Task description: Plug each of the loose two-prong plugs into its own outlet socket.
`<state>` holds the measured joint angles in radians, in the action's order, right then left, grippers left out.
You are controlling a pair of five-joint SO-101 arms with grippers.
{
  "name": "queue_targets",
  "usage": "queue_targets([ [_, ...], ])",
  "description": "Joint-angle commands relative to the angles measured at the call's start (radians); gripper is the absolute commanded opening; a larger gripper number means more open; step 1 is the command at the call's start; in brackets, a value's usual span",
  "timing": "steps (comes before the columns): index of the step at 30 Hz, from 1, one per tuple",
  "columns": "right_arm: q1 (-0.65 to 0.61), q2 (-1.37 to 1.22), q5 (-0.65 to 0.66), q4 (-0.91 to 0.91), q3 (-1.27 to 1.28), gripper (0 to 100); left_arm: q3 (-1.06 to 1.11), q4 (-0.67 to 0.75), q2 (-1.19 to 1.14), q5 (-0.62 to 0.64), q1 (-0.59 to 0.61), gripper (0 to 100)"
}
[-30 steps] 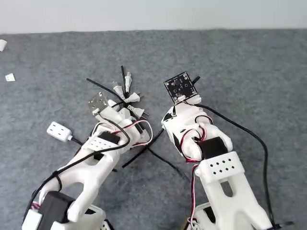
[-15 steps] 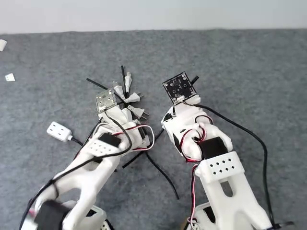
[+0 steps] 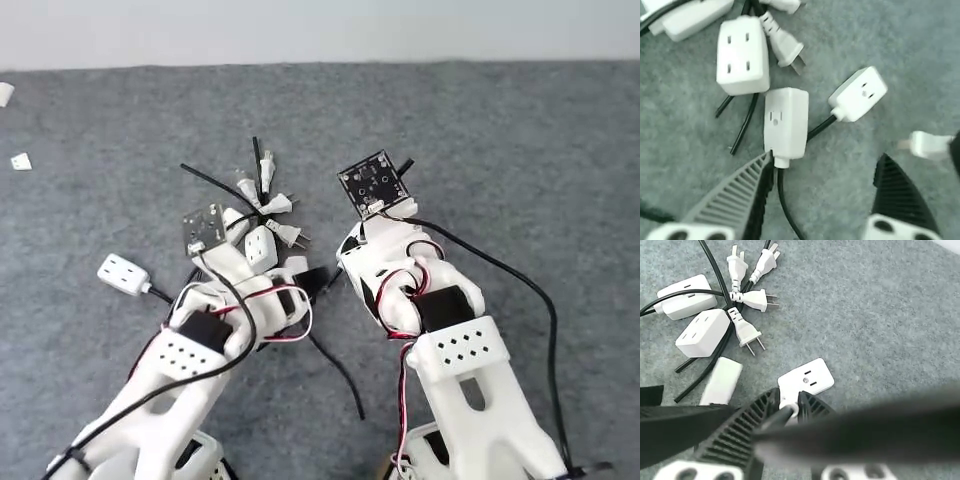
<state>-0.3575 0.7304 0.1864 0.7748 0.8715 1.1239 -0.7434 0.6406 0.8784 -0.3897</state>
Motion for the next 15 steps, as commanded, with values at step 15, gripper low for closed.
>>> queue_targets([
  [15, -0.01, 0.002, 0.012, -0.019, -0.061, 0.9, -0.335, 0.005, -0.368, -0.123, -0.046, 1],
])
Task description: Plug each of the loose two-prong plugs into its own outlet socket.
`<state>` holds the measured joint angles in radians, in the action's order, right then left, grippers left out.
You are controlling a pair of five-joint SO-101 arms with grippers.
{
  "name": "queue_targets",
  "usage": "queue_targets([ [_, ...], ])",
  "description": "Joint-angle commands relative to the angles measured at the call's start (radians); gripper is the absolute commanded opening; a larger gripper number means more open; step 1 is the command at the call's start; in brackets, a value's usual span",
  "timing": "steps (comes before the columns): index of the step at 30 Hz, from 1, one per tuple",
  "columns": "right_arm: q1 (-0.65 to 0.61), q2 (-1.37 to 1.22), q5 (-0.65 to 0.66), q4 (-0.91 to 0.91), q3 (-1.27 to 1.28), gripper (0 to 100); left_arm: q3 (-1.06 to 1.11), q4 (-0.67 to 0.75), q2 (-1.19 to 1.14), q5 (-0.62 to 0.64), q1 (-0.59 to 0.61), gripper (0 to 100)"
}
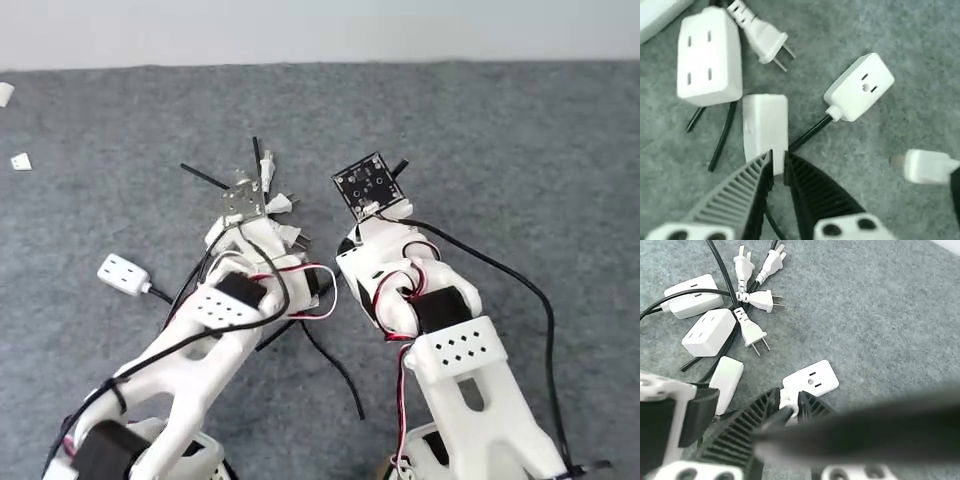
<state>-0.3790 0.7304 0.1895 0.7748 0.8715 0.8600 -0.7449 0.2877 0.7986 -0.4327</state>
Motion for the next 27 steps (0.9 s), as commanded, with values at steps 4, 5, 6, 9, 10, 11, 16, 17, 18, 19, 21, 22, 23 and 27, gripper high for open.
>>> queue_targets([
  [4, 0.018, 0.002, 0.008, -0.021, -0.061, 0.9, -0.113, 0.008, -0.092, -0.064, -0.031, 1],
  [5, 0.019, 0.002, 0.008, -0.021, -0.061, 0.9, -0.124, 0.008, -0.12, -0.064, -0.034, 1],
  [6, 0.021, 0.002, 0.008, -0.021, -0.061, 0.9, -0.136, 0.008, -0.149, -0.064, -0.034, 1],
  [9, 0.045, 0.002, 0.008, -0.021, -0.066, 0.9, -0.183, 0.008, -0.221, -0.068, -0.035, 1],
  [10, 0.048, 0.002, 0.008, -0.022, -0.066, 0.9, -0.199, 0.006, -0.239, -0.075, -0.035, 1],
  [11, 0.05, 0.002, 0.008, -0.022, -0.068, 0.9, -0.211, 0.006, -0.249, -0.094, -0.035, 1],
  [16, 0.051, 0.012, 0.008, -0.022, -0.068, 0.9, -0.225, 0.006, -0.253, -0.144, -0.035, 1],
  [17, 0.051, 0.01, 0.008, -0.022, -0.068, 0.9, -0.223, 0.005, -0.253, -0.15, -0.034, 1],
  [18, 0.051, 0.008, 0.008, -0.022, -0.068, 0.9, -0.222, 0.003, -0.253, -0.152, -0.034, 1],
  [19, 0.051, 0.005, 0.008, -0.022, -0.068, 0.9, -0.22, 0.002, -0.255, -0.152, -0.034, 1],
  [21, 0.045, 0.004, 0.008, -0.022, -0.068, 0.9, -0.217, -0.002, -0.264, -0.15, -0.028, 1],
  [22, 0.044, 0.004, 0.008, -0.021, -0.066, 0.9, -0.205, -0.003, -0.265, -0.15, -0.026, 1],
  [23, 0.044, 0.004, 0.008, -0.021, -0.066, 0.9, -0.189, -0.005, -0.265, -0.15, -0.025, 1],
  [27, 0.044, 0.004, 0.008, -0.021, -0.066, 0.9, -0.105, -0.008, -0.253, -0.152, -0.005, 1],
])
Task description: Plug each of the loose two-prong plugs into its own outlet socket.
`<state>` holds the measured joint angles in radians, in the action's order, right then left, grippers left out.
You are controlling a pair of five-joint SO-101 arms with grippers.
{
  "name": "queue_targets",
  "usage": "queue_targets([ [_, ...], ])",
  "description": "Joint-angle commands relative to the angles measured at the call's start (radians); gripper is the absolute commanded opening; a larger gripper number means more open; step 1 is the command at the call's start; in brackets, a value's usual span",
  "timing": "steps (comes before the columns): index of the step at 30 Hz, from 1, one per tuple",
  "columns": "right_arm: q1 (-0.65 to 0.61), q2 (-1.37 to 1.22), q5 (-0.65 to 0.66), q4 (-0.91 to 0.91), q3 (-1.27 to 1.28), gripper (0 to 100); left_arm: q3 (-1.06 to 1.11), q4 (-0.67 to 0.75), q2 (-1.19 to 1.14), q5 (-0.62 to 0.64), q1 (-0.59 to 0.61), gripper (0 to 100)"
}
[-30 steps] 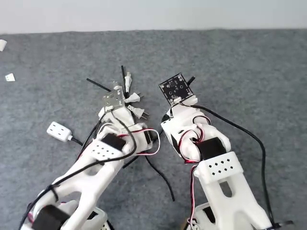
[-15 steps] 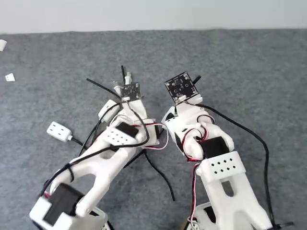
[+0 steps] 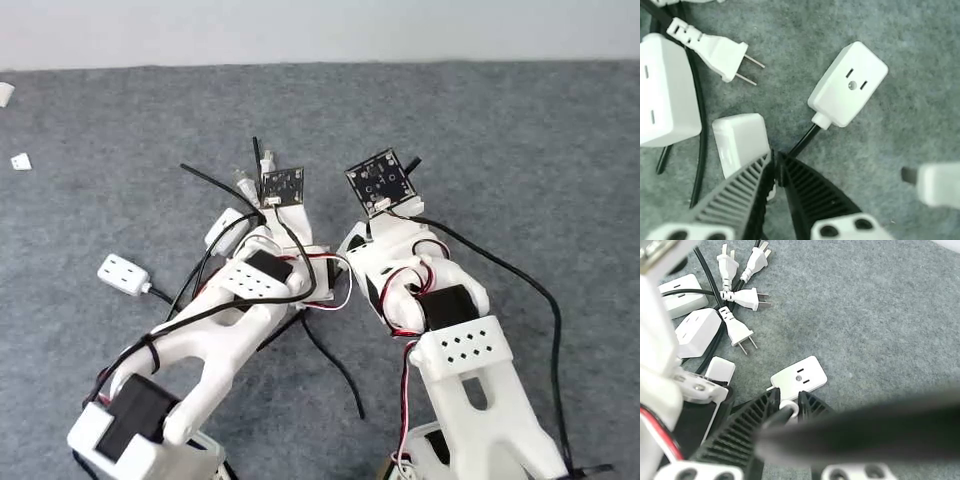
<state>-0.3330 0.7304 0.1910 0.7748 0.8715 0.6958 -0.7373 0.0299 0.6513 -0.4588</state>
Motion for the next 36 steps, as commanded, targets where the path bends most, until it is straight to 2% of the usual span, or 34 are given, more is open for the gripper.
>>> queue_targets([
  [1, -0.002, 0.004, 0.006, -0.021, -0.066, 0.9, 0.071, -0.017, 0.006, -0.006, 0.041, 1],
  [7, -0.002, 0.004, 0.006, -0.021, -0.066, 0.9, 0.104, -0.071, 0.086, -0.009, 0.204, 1],
  [10, -0.002, 0.004, 0.006, -0.021, -0.066, 0.9, 0.143, -0.114, 0.13, -0.058, 0.247, 1],
  [16, -0.002, 0.004, 0.006, -0.021, -0.066, 0.9, 0.199, -0.106, 0.245, -0.101, 0.253, 1],
  [21, -0.002, 0.004, 0.006, -0.021, -0.066, 0.9, 0.211, -0.114, 0.488, -0.1, 0.253, 1],
  [23, -0.002, 0.004, 0.006, -0.021, -0.066, 0.9, 0.232, -0.114, 0.592, -0.098, 0.232, 2],
  [25, -0.002, 0.004, 0.006, -0.021, -0.066, 0.9, 0.255, -0.114, 0.66, -0.098, 0.16, 2],
  [27, -0.002, 0.004, 0.006, -0.021, -0.066, 0.9, 0.272, -0.115, 0.646, -0.072, 0.072, 5],
  [30, -0.002, 0.004, 0.006, -0.021, -0.066, 0.9, 0.265, -0.11, 0.52, 0.034, 0.021, 12],
  [32, -0.002, 0.004, 0.006, -0.021, -0.066, 0.9, 0.222, -0.11, 0.41, 0.037, 0.046, 14],
  [36, -0.002, 0.004, 0.006, -0.021, -0.066, 0.9, 0.133, -0.11, 0.233, 0.005, 0.114, 13],
])
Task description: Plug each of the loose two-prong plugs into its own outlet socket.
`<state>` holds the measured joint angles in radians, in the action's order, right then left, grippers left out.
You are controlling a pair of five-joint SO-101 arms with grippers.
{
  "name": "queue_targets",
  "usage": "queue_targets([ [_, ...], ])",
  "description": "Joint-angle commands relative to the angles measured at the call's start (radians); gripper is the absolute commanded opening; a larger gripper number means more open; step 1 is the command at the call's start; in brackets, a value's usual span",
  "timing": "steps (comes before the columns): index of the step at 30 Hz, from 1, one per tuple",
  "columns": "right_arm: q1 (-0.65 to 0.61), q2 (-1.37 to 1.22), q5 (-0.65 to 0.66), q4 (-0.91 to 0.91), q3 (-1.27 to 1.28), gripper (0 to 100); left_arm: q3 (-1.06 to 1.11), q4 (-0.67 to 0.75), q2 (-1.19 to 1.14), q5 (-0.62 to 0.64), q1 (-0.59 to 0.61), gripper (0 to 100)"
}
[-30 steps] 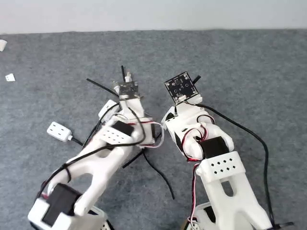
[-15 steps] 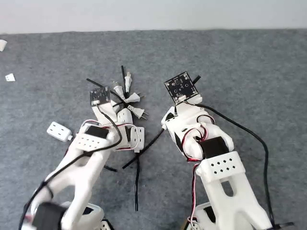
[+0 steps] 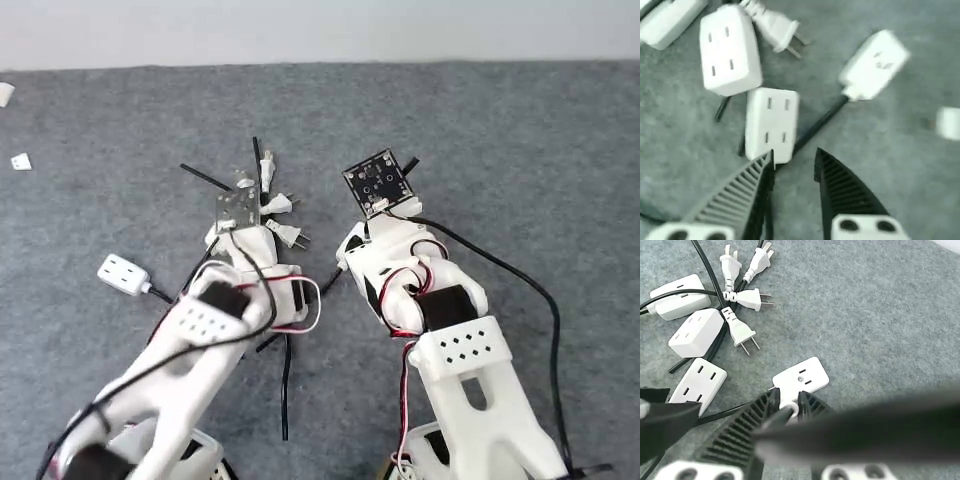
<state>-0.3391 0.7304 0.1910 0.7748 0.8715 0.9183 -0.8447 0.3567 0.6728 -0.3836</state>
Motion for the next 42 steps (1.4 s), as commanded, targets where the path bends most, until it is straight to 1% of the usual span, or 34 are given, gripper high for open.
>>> queue_targets([
  [1, 0.004, 0.004, 0.006, -0.021, -0.066, 0.9, -0.108, -0.002, -0.126, -0.038, 0.055, 12],
  [4, 0.004, 0.004, 0.006, -0.021, -0.066, 0.9, -0.151, 0.0, -0.203, -0.069, 0.084, 10],
  [9, 0.002, 0.004, 0.006, -0.021, -0.066, 0.9, -0.185, 0.0, -0.288, -0.072, 0.075, 10],
  [11, 0.002, 0.004, 0.006, -0.021, -0.066, 0.9, -0.202, -0.006, -0.288, -0.077, 0.075, 10],
  [15, 0.002, 0.004, 0.006, -0.021, -0.066, 0.9, -0.194, -0.008, -0.256, -0.155, 0.075, 10],
  [17, 0.002, 0.004, 0.006, -0.021, -0.066, 0.9, -0.182, -0.008, -0.252, -0.155, 0.075, 12],
  [20, 0.002, 0.004, 0.006, -0.021, -0.066, 0.9, -0.171, -0.014, -0.252, -0.137, 0.077, 19],
  [23, 0.002, 0.004, 0.006, -0.021, -0.066, 0.9, -0.171, -0.058, -0.252, -0.123, 0.061, 24],
  [26, 0.002, 0.004, 0.006, -0.021, -0.064, 0.9, -0.165, -0.068, -0.253, -0.123, 0.043, 24],
  [30, 0.002, 0.004, 0.006, -0.021, -0.064, 0.9, -0.162, -0.066, -0.255, -0.121, 0.049, 24],
  [33, 0.002, 0.004, 0.006, -0.021, -0.064, 0.9, -0.168, -0.063, -0.296, -0.124, 0.051, 21],
  [38, 0.002, 0.004, 0.006, -0.021, -0.064, 0.9, -0.236, -0.071, -0.41, -0.129, 0.051, 10],
  [42, 0.002, 0.004, 0.006, -0.021, -0.064, 0.9, -0.285, -0.084, -0.453, -0.129, 0.051, 4],
])
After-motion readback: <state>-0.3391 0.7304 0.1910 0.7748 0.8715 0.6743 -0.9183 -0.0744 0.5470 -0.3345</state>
